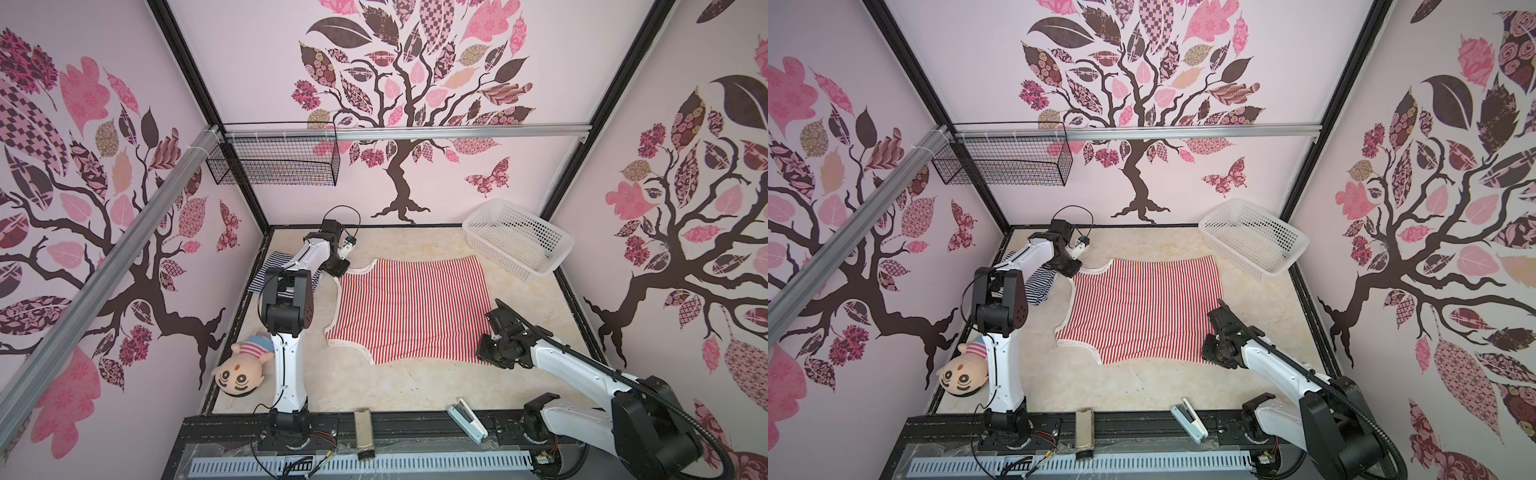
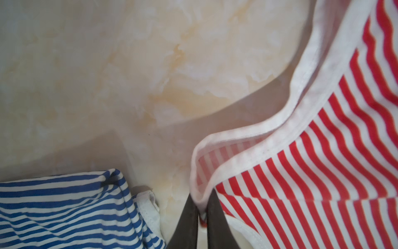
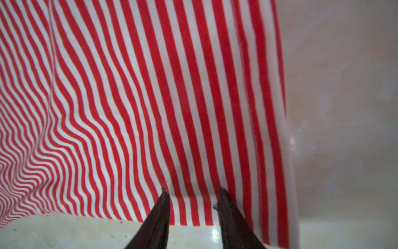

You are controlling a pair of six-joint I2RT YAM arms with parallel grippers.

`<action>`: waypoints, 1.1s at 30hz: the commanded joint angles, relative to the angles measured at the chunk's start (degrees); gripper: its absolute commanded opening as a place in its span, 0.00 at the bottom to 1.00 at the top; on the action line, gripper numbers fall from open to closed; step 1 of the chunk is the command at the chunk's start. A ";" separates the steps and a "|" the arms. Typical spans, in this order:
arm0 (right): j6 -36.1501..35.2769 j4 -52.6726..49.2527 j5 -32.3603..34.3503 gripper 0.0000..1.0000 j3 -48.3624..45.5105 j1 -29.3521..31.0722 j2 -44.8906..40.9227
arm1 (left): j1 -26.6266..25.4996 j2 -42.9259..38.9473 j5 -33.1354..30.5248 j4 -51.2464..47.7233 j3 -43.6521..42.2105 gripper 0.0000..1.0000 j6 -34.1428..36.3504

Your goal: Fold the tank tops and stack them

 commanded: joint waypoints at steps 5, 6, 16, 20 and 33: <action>0.44 -0.81 0.04 0.50 1.39 1.57 0.36 | -0.26 -1.15 -4.25 2.10 -0.52 0.33 -1.92; 0.60 -1.73 0.54 0.52 2.38 1.88 -0.68 | -0.26 -2.89 -4.38 3.13 -2.12 0.40 -1.94; 1.51 -12.07 6.13 0.58 9.93 2.08 -6.16 | -5.76 -25.52 3.38 3.77 -20.72 0.88 2.23; 5.53 -11.94 9.28 0.57 6.28 2.08 -7.75 | -13.24 -35.76 6.36 5.86 -34.20 0.82 7.26; 12.17 -11.51 12.30 0.50 -0.45 1.99 -13.22 | -30.23 -50.27 9.53 6.27 -55.07 0.65 9.27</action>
